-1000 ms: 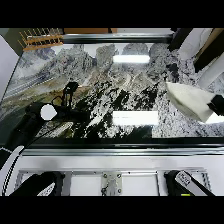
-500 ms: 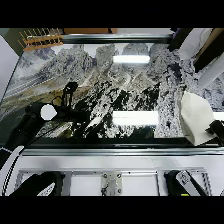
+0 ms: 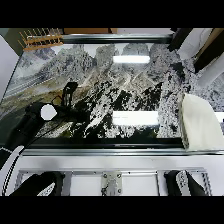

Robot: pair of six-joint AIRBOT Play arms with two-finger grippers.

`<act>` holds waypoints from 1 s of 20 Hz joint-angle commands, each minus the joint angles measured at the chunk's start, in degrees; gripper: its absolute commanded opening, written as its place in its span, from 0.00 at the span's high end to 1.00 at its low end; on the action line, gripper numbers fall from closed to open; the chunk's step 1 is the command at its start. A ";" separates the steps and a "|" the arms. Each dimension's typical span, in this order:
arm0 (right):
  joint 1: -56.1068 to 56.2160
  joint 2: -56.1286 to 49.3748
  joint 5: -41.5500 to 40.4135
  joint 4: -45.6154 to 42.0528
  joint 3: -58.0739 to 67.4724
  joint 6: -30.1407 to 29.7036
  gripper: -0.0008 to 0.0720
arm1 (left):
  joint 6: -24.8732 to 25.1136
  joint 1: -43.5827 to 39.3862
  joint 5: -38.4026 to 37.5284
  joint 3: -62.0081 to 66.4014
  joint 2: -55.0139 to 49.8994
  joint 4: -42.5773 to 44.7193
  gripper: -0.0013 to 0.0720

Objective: Fold the clothes and pants, and hang the long-sleeved shirts on hangers.

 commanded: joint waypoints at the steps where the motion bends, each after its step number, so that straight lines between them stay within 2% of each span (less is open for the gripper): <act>1: 8.31 5.73 -1.84 11.04 0.85 -4.17 0.15 | 0.11 -0.04 1.68 0.00 -0.02 0.00 0.96; 3: 18.32 6.36 -0.26 15.06 -0.02 -4.17 0.15 | 0.11 -0.04 2.64 0.00 -0.02 -0.02 0.96; 8: 42.36 4.70 0.22 15.39 -3.41 -4.15 0.15 | 0.13 -0.04 2.69 0.00 -0.02 0.02 0.95; 12: 51.78 1.79 0.26 15.41 -3.63 -4.13 0.16 | 0.11 -0.04 2.73 0.00 -0.02 0.02 0.96; 13: 52.59 1.25 0.28 15.39 -3.63 -4.13 0.25 | 0.13 -0.04 2.75 0.00 -0.02 0.02 0.96; 14: 52.94 0.76 0.31 15.47 -3.63 -4.13 0.65 | 0.11 -0.04 2.75 0.00 -0.02 0.02 0.96; 15: 52.85 0.44 0.31 15.39 -3.63 -4.11 0.96 | 0.11 -0.04 2.75 0.00 -0.02 0.02 0.95; 20: 52.85 0.42 0.28 15.41 -3.63 -4.11 0.96 | 0.13 -0.04 2.75 0.00 -0.02 0.02 0.96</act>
